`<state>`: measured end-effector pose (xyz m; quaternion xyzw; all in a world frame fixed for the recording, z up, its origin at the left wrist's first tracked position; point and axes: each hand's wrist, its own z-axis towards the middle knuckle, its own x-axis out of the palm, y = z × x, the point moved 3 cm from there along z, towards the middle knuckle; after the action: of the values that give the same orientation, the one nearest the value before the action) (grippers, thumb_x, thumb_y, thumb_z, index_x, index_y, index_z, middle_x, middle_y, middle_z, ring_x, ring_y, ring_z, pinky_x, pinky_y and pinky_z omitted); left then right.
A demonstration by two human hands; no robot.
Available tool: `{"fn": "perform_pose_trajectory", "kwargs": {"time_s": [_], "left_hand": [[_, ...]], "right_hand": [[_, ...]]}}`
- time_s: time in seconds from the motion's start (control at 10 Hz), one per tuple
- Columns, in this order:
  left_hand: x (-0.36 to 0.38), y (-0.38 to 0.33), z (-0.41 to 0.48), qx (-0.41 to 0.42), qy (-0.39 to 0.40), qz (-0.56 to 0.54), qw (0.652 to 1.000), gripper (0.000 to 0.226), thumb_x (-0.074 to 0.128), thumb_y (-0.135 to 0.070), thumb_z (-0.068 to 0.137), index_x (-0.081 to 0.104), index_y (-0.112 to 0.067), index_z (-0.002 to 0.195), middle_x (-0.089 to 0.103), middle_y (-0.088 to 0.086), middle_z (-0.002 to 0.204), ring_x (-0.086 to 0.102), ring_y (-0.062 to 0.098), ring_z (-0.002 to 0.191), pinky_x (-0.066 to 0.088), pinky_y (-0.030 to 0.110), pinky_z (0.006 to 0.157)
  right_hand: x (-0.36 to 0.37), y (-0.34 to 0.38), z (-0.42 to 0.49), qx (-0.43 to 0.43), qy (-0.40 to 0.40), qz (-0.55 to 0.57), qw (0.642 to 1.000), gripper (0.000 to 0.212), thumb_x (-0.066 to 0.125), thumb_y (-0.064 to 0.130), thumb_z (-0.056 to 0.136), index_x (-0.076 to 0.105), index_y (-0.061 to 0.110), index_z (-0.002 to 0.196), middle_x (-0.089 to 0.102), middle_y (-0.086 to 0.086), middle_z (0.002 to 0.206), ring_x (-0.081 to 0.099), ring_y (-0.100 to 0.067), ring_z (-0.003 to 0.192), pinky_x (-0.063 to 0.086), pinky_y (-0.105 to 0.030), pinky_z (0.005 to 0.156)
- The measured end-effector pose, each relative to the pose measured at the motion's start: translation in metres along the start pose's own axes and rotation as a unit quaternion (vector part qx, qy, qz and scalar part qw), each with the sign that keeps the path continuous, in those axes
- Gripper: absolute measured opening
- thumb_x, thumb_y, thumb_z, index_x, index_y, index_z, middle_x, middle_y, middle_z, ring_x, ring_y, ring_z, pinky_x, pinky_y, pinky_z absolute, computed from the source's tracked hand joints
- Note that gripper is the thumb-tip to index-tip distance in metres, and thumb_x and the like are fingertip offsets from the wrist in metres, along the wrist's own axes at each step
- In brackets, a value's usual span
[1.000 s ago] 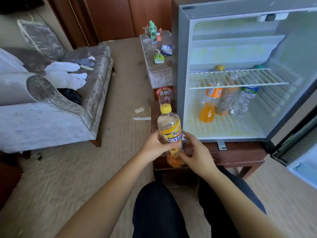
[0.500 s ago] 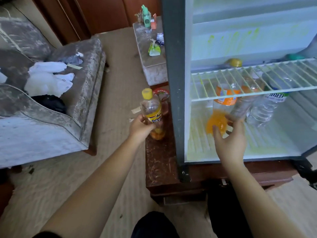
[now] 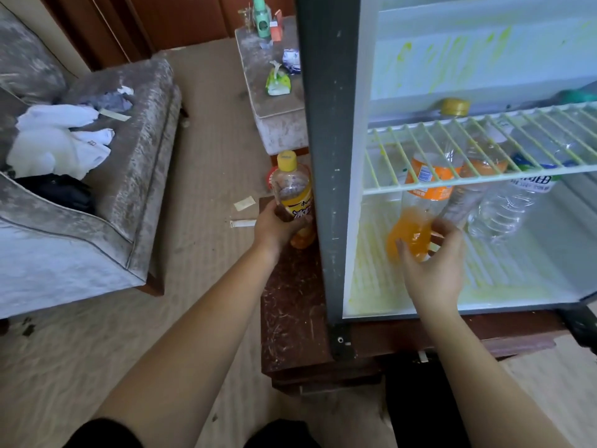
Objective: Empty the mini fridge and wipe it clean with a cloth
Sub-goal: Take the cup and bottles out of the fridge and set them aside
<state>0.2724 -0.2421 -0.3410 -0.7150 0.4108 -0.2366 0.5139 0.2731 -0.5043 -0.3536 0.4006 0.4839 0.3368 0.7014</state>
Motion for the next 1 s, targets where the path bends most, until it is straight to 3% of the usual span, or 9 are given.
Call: {"fn": "perform_pose_trajectory", "kwargs": {"time_s": [0.1,0.2,0.3,0.5,0.6,0.7,0.8,0.9,1.0], "left_hand": [[-0.007,0.006,0.011,0.078,0.011,0.108,0.991,0.066,0.074,-0.029,0.073,0.054,-0.006,0.131,0.063,0.005,0.12,0.063,0.011,0.098,0.049,0.01,0.082],[-0.018,0.018,0.009,0.119,-0.01,0.181,0.976,0.057,0.077,-0.012,0.077,0.053,-0.003,0.128,0.066,0.01,0.117,0.064,0.018,0.101,0.05,0.011,0.075],[-0.027,0.03,-0.015,0.126,-0.019,0.216,0.968,0.057,0.077,-0.018,0.078,0.05,-0.01,0.128,0.064,0.006,0.117,0.062,0.022,0.108,0.05,0.038,0.096],[-0.045,0.039,-0.067,0.128,-0.003,0.233,0.964,0.039,0.069,-0.017,0.087,0.056,-0.012,0.123,0.064,-0.001,0.107,0.063,0.016,0.096,0.049,0.022,0.081],[-0.05,0.033,-0.105,0.126,0.019,0.186,0.974,0.012,0.062,-0.012,0.092,0.062,-0.014,0.104,0.066,0.002,0.089,0.067,0.014,0.079,0.05,0.018,0.072],[-0.051,0.029,-0.15,0.116,0.056,0.13,0.983,0.009,0.058,-0.011,0.095,0.062,-0.017,0.089,0.067,0.008,0.082,0.068,0.014,0.069,0.057,0.025,0.067],[-0.047,0.023,-0.192,0.104,0.124,0.118,0.98,0.006,0.059,-0.018,0.096,0.062,-0.013,0.094,0.069,0.007,0.083,0.067,0.013,0.069,0.057,0.025,0.066],[-0.041,0.02,-0.228,0.094,0.21,0.154,0.961,0.024,0.062,-0.031,0.094,0.058,-0.02,0.115,0.069,0.001,0.103,0.068,0.012,0.091,0.057,0.029,0.082],[-0.036,0.02,-0.248,0.088,0.272,0.143,0.948,0.051,0.071,-0.039,0.085,0.045,-0.036,0.129,0.064,-0.007,0.118,0.064,0.009,0.107,0.052,0.035,0.095]], "right_hand": [[0.005,-0.004,0.0,0.037,0.05,-0.025,0.998,0.072,0.076,0.029,0.078,0.037,0.02,0.138,0.055,-0.001,0.128,0.056,-0.024,0.114,0.047,-0.039,0.088],[0.007,-0.003,0.0,0.064,0.067,-0.024,0.995,0.079,0.076,0.031,0.078,0.032,0.022,0.143,0.058,-0.004,0.128,0.059,-0.027,0.11,0.047,-0.038,0.087],[0.002,-0.001,-0.003,0.075,0.051,-0.05,0.995,0.075,0.076,0.037,0.075,0.036,0.024,0.138,0.06,-0.003,0.12,0.06,-0.026,0.105,0.047,-0.038,0.085],[-0.027,0.003,-0.035,0.09,0.069,-0.081,0.99,0.068,0.076,0.037,0.074,0.043,0.018,0.13,0.061,-0.002,0.111,0.06,-0.025,0.095,0.041,-0.031,0.073],[-0.053,0.008,-0.063,0.123,0.082,-0.074,0.986,0.063,0.075,0.039,0.074,0.045,0.018,0.126,0.062,0.0,0.105,0.06,-0.025,0.091,0.036,-0.029,0.071],[-0.076,0.011,-0.102,0.142,0.105,-0.07,0.982,0.063,0.074,0.042,0.075,0.045,0.018,0.126,0.062,-0.001,0.104,0.062,-0.027,0.097,0.038,-0.031,0.073],[-0.093,0.014,-0.144,0.141,0.127,-0.066,0.98,0.067,0.075,0.041,0.076,0.044,0.016,0.13,0.064,-0.004,0.109,0.063,-0.028,0.098,0.04,-0.031,0.074],[-0.102,0.022,-0.185,0.1,0.158,-0.063,0.98,0.066,0.077,0.036,0.076,0.044,0.017,0.13,0.06,0.005,0.098,0.059,-0.016,0.085,0.043,-0.029,0.072],[-0.1,0.032,-0.215,0.024,0.21,-0.059,0.976,0.066,0.078,0.037,0.071,0.045,0.026,0.127,0.062,0.013,0.1,0.062,-0.009,0.089,0.051,-0.029,0.076]]}}
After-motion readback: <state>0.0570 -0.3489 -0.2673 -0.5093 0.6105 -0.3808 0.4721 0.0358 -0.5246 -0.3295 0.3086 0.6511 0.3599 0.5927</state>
